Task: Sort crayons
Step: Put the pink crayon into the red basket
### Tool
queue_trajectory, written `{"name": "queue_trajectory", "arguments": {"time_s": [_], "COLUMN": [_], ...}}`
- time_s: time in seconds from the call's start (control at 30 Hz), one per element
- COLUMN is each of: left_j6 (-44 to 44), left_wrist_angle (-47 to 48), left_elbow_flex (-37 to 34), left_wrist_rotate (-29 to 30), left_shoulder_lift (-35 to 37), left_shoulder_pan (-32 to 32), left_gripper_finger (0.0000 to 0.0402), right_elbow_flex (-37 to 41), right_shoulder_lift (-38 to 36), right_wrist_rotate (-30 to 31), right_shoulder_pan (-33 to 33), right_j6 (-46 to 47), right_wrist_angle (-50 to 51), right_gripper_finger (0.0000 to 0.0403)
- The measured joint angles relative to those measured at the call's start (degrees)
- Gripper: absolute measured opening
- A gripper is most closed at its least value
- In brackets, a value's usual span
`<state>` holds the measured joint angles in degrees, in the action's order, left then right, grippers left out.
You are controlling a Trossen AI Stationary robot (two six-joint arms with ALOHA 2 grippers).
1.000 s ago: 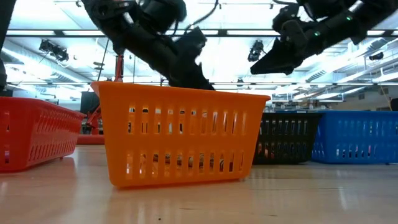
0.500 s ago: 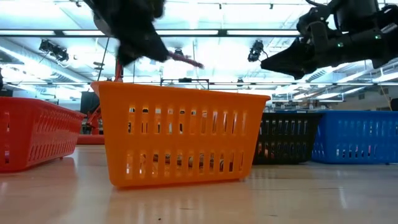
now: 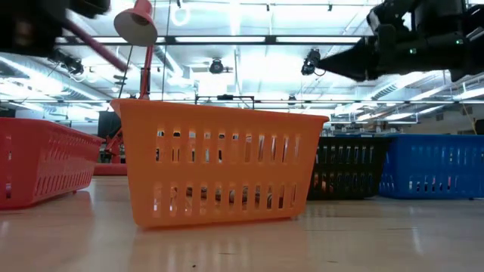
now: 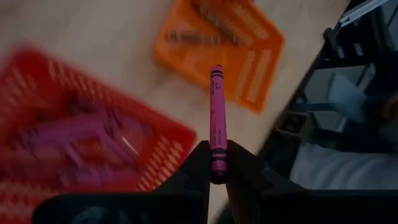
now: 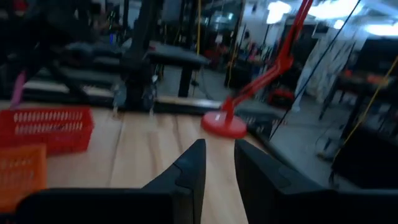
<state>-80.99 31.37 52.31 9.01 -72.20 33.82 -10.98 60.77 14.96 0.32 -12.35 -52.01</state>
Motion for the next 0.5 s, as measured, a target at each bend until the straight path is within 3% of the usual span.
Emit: {"name": "queue_trajectory", "arguments": {"time_s": [0.27,0.5], "left_j6": [-19.66,-36.29], "left_wrist_angle": [2.52,13.59], "left_elbow_flex": [0.0,0.0], "left_wrist_rotate": [5.13,9.36], "left_shoulder_lift": [0.0,-0.23], "left_shoulder_pan": [11.66,17.81], "left_gripper_finger": [0.0043,0.0043], "right_elbow_flex": [-0.07,-0.07], "right_shoulder_lift": [0.0,0.0], "right_wrist_rotate": [0.0,-0.02], "right_shoulder_pan": [-1.06,-4.03], "right_j6": [-6.44,-6.18], "right_wrist_angle": [-5.04,-4.91], "right_gripper_finger": [0.0089,0.0089]}}
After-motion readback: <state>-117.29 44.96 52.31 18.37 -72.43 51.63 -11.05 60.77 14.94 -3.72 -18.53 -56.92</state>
